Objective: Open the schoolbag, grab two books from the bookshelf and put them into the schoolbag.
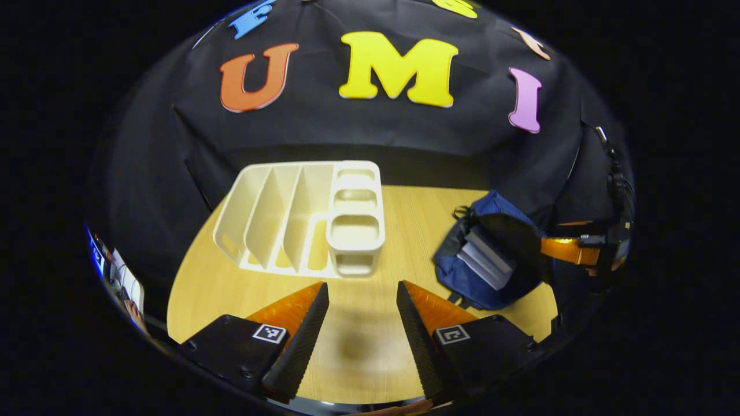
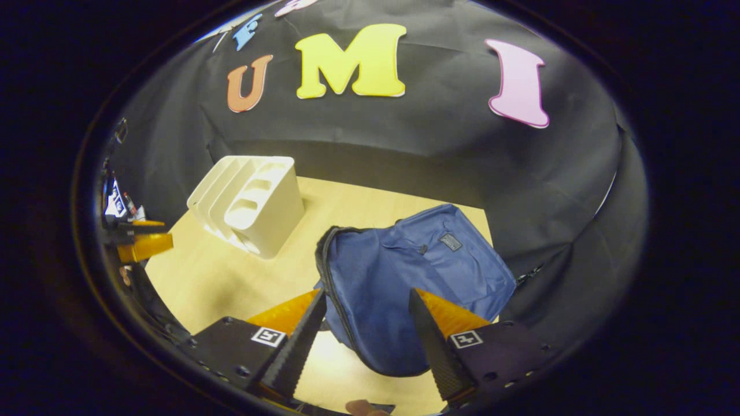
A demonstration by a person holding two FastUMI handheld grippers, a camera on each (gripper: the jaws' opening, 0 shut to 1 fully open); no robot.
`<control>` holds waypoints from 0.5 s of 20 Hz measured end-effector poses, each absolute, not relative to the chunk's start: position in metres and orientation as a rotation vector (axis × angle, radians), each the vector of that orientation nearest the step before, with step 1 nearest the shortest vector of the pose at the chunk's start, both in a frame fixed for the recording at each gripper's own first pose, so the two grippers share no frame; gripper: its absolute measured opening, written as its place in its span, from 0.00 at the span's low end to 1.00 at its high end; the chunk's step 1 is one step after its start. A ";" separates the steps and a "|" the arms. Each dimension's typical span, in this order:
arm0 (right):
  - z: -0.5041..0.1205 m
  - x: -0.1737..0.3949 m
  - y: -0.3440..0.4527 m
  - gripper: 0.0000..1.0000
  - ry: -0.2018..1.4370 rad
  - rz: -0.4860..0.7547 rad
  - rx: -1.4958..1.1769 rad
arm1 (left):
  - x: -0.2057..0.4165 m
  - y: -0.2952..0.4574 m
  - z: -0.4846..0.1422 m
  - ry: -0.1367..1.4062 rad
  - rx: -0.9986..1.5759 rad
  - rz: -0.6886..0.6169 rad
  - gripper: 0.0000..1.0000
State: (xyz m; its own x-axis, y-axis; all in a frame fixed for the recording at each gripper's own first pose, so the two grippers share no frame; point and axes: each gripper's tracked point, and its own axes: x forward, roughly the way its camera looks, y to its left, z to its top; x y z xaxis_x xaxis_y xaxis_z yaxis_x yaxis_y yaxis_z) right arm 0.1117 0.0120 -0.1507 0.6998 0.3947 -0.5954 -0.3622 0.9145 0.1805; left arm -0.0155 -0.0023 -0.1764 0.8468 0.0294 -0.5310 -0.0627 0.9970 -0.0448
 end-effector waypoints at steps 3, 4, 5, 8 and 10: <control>-0.115 0.099 0.007 0.95 0.605 0.393 0.076 | -0.009 0.020 -0.115 0.409 -0.068 0.103 0.78; -0.100 0.096 0.001 0.94 0.571 0.367 0.087 | -0.011 0.025 -0.102 0.362 -0.071 0.109 0.78; -0.085 0.093 -0.006 0.96 0.537 0.331 0.100 | -0.007 0.025 -0.088 0.324 -0.067 0.110 0.78; -0.038 0.083 -0.028 0.96 0.442 0.230 0.166 | -0.007 0.024 -0.046 0.230 -0.039 0.112 0.78; -0.015 0.076 -0.041 0.96 0.381 0.166 0.190 | -0.011 0.023 -0.026 0.188 -0.054 0.115 0.77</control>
